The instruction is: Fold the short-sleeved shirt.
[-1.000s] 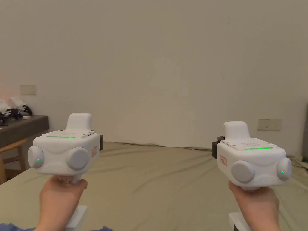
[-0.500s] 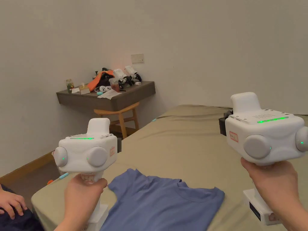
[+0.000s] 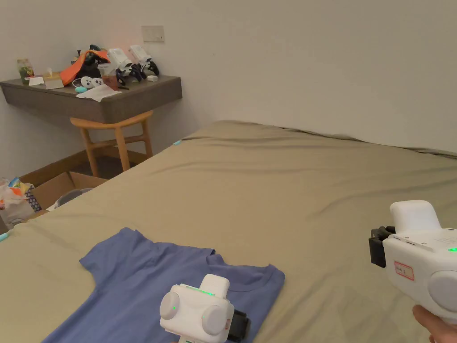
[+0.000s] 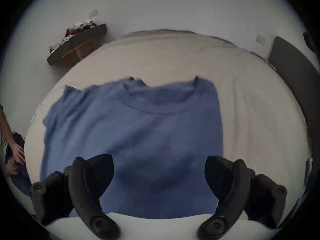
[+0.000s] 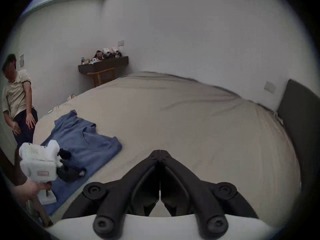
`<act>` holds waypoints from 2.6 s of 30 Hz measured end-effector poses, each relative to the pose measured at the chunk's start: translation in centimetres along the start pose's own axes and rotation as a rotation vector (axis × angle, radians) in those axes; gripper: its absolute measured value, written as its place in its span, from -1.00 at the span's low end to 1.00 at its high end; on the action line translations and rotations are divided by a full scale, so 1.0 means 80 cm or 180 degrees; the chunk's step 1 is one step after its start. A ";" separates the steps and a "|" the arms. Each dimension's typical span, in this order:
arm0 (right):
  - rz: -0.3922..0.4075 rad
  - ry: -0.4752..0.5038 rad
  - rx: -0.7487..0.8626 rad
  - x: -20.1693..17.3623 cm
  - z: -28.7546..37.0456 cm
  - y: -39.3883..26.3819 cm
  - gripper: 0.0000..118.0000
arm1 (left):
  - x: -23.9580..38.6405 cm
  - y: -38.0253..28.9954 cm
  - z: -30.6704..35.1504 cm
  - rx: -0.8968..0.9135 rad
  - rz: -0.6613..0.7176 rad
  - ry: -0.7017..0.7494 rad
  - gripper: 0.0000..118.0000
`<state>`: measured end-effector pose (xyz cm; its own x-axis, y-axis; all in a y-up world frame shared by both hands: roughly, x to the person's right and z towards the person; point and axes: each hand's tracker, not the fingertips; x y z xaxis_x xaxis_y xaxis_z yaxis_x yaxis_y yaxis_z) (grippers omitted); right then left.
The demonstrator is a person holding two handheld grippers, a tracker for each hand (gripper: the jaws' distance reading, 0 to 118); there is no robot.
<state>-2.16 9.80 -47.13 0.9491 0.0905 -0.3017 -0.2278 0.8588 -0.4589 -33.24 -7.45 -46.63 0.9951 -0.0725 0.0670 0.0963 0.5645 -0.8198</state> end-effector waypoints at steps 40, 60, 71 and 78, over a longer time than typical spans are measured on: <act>-0.0842 -0.1765 0.0525 0.311 0.452 -0.211 -0.96 | 0.676 -0.018 0.216 -0.0171 -0.1650 -0.3506 -0.92; -0.1162 -0.1550 0.0450 0.324 0.442 -0.267 -0.96 | 0.556 -0.033 0.246 0.0264 -0.2049 -0.2664 -1.00; -0.1077 -0.1211 0.0318 0.253 0.400 -0.274 -0.96 | 0.283 -0.025 0.295 0.0904 -0.0614 -0.1057 1.00; -0.0973 -0.1089 0.0140 0.242 0.370 -0.267 -0.96 | 0.234 0.062 0.074 -0.0085 0.0177 -0.0979 0.97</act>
<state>27.55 8.16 -18.45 0.9902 -0.0154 0.1386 0.0763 0.8919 -0.4458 -14.00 -1.14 -46.06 0.9591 0.2122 0.1872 0.0450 0.5385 -0.8414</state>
